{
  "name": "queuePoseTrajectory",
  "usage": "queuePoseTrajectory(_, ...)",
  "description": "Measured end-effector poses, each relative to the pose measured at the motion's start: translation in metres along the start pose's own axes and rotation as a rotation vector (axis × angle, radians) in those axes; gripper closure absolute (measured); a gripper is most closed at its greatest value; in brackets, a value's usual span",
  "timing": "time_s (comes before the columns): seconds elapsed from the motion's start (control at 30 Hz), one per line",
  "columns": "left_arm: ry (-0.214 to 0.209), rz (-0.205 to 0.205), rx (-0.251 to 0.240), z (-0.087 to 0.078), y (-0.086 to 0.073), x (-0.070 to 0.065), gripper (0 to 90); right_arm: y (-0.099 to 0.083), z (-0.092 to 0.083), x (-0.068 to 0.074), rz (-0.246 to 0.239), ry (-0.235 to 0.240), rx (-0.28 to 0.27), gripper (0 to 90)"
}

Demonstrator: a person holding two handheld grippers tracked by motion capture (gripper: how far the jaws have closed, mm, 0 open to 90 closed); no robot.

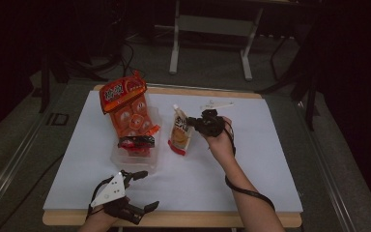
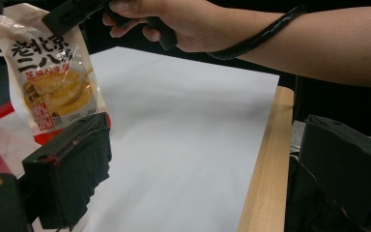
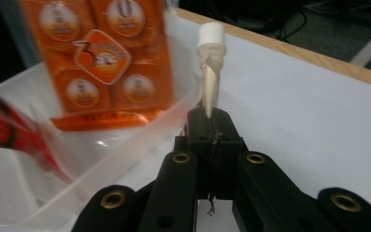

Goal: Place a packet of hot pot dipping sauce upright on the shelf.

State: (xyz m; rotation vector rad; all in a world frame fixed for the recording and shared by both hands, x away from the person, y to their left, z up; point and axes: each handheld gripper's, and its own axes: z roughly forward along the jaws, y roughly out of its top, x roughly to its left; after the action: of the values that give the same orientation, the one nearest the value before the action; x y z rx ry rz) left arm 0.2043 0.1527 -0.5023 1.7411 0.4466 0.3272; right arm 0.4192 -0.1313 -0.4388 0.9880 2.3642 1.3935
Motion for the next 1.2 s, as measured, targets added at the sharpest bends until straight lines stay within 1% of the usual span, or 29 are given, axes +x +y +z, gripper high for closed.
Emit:
queuePoseTrajectory(0.07, 0.000, 0.003, -0.007, 0.000, 0.001, 0.001, 5.0, 0.002, -0.001, 0.006, -0.014, 0.015, -0.006, 89.7)
queuePoseTrajectory(0.13, 0.003, -0.008, -0.013, -0.001, 0.001, 0.001, 5.4, 0.003, -0.003, 0.012, -0.030, 0.025, -0.007, 89.7)
queuePoseTrajectory(0.2, 0.004, -0.010, -0.018, -0.001, 0.003, 0.002, 5.8, 0.004, -0.005, 0.016, -0.046, 0.026, -0.004, 89.7)
queuePoseTrajectory(0.27, 0.004, -0.014, -0.021, -0.001, 0.003, 0.001, 6.3, 0.005, -0.007, 0.017, -0.051, 0.028, -0.005, 89.7)
queuePoseTrajectory(0.3, 0.003, -0.025, -0.014, -0.001, 0.004, 0.001, 6.3, 0.005, -0.009, 0.018, -0.056, 0.031, -0.006, 89.7)
queuePoseTrajectory(0.33, -0.002, -0.033, -0.007, -0.001, 0.005, 0.002, 6.3, 0.005, -0.012, 0.020, -0.071, 0.027, -0.006, 89.7)
queuePoseTrajectory(0.4, 0.001, -0.047, 0.003, 0.000, 0.007, 0.000, 6.3, 0.006, -0.017, 0.022, -0.077, 0.025, -0.009, 89.7)
queuePoseTrajectory(0.47, 0.011, -0.035, 0.009, 0.000, 0.008, 0.000, 6.3, 0.006, -0.023, 0.024, -0.081, 0.029, -0.023, 89.7)
queuePoseTrajectory(0.5, 0.016, -0.022, 0.012, 0.000, 0.009, -0.001, 6.3, 0.006, -0.027, 0.025, -0.085, 0.031, -0.028, 89.7)
queuePoseTrajectory(0.57, 0.020, -0.019, 0.008, 0.000, 0.009, -0.001, 6.2, 0.006, -0.034, 0.027, -0.089, 0.039, -0.042, 89.7)
queuePoseTrajectory(0.7, 0.032, -0.042, 0.000, 0.000, 0.011, 0.002, 6.2, 0.005, -0.052, 0.034, -0.116, 0.048, -0.055, 89.7)
queuePoseTrajectory(0.77, 0.041, -0.047, -0.007, -0.001, 0.013, 0.003, 6.2, 0.004, -0.060, 0.038, -0.127, 0.054, -0.060, 89.7)
queuePoseTrajectory(0.8, 0.048, -0.047, -0.008, -0.001, 0.015, 0.003, 6.2, 0.002, -0.066, 0.040, -0.129, 0.061, -0.074, 89.7)
queuePoseTrajectory(0.83, 0.051, -0.043, -0.006, -0.001, 0.016, 0.003, 6.2, 0.001, -0.071, 0.042, -0.135, 0.068, -0.077, 89.7)
queuePoseTrajectory(0.93, 0.047, -0.047, 0.000, 0.000, 0.019, 0.003, 6.2, -0.003, -0.083, 0.049, -0.147, 0.080, -0.088, 89.7)
queuePoseTrajectory(0.97, 0.039, -0.049, 0.003, 0.001, 0.019, 0.003, 6.2, -0.005, -0.088, 0.052, -0.157, 0.083, -0.090, 89.7)
queuePoseTrajectory(1.1, 0.038, -0.044, 0.016, 0.004, 0.022, 0.002, 6.2, -0.011, -0.107, 0.065, -0.179, 0.111, -0.107, 89.7)
queuePoseTrajectory(1.13, 0.033, -0.037, 0.017, 0.005, 0.023, 0.002, 6.2, -0.012, -0.111, 0.067, -0.181, 0.117, -0.112, 89.7)
queuePoseTrajectory(1.2, 0.017, -0.043, 0.002, 0.005, 0.024, 0.001, 6.2, -0.015, -0.122, 0.073, -0.187, 0.136, -0.132, 89.7)
